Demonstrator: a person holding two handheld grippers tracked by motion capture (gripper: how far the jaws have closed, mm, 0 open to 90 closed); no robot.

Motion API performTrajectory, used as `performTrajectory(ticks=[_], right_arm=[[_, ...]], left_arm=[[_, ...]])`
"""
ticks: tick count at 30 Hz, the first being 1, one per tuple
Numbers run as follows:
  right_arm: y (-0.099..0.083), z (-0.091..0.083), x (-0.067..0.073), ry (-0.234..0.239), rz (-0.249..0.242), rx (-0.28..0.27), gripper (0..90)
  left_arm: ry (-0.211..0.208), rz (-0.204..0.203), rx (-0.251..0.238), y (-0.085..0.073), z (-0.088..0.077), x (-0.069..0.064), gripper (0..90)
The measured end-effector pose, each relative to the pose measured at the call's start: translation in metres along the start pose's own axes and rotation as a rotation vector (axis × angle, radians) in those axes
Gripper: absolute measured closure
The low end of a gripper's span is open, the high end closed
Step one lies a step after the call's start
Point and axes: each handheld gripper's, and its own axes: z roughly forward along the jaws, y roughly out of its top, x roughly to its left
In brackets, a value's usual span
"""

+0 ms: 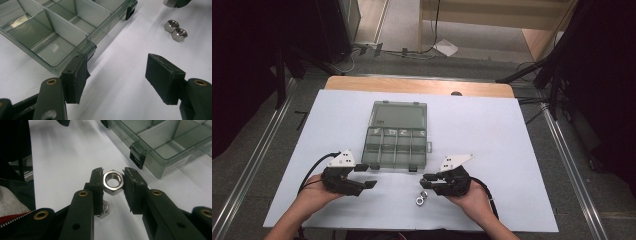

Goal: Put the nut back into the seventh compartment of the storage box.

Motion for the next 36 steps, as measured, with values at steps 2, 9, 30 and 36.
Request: performTrajectory(ticks=[2, 9, 30, 36], right_arm=[[0.001, 0.001, 0.000, -0.002, 0.001, 0.009, 71.1], [0.008, 0.007, 0.000, -0.001, 0.001, 0.002, 71.1], [0.034, 0.016, -0.001, -0.003, -0.002, -0.026, 71.0], [0.039, 0.018, -0.005, -0.007, 0.005, -0.029, 71.0]], left_arm=[[0.003, 0.005, -0.001, 0.000, 0.000, 0.000, 34.4], [0.003, 0.011, -0.014, 0.000, -0.001, 0.000, 34.4], [0.001, 0.010, -0.012, 0.000, -0.001, 0.000, 34.4], [0.000, 0.011, -0.011, 0.000, -0.001, 0.000, 34.4]])
